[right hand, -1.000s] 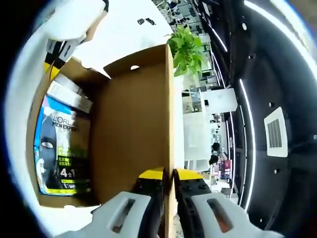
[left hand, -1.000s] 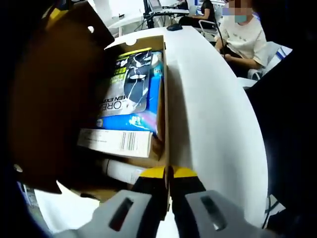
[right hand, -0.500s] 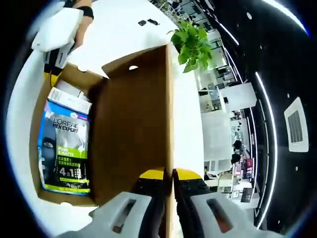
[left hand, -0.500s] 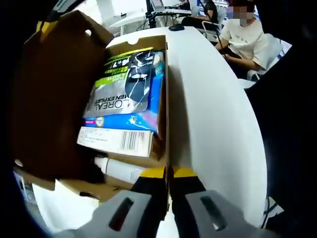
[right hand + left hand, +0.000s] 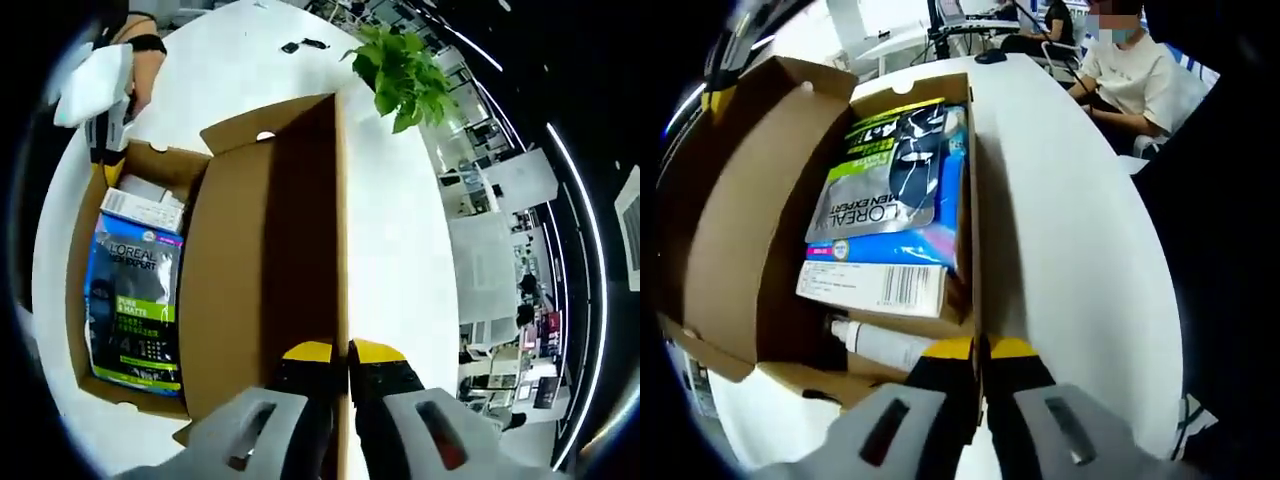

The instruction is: Operate the shoe box by opening the lid, removing the specified soft item, and placing it in the target area until the item is outside and the box remains undamaged.

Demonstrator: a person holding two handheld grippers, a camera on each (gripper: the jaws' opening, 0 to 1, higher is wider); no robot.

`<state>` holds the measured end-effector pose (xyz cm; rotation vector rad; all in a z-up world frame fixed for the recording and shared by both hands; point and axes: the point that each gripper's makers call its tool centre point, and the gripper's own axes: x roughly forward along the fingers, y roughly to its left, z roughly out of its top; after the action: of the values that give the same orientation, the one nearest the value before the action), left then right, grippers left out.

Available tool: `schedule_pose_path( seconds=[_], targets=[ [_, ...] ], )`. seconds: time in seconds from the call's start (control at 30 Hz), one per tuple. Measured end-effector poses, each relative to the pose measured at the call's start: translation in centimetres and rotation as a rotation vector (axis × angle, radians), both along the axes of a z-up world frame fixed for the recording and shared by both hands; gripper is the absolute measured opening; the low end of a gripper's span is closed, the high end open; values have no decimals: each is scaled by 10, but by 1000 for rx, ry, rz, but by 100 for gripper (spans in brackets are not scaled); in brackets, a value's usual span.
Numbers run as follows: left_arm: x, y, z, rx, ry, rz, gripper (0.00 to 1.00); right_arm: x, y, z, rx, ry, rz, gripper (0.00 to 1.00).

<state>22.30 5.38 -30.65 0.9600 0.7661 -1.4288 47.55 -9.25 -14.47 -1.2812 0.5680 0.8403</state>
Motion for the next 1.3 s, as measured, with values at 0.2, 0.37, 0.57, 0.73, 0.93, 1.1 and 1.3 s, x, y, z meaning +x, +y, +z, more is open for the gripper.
schedule_pose_path(
  seconds=[0.2,0.37,0.57,0.73,0.93,1.1,1.3],
  targets=[
    [2,0,-1,1,2,1,2,9,-1,-10,-25,62,-6,3],
    [2,1,-1,0,5,2,2,18,-2,-21,-19,131,-14,3],
    [2,1,-1,-1,6,-1,2,25,-2,-35,-52,193,-26,3],
    [2,1,0,1,5,-1,2,28,-3,-43,-48,256,-33,3],
    [2,1,-1,0,3,-4,2,32,-4,-52,-47,334,-26,3],
    [3,1,0,1,12,10,2,37,-5,-64,-63,397,-36,3],
    [2,1,0,-1,18,13,2,39,-4,-80,-74,437,-52,4]
  ],
)
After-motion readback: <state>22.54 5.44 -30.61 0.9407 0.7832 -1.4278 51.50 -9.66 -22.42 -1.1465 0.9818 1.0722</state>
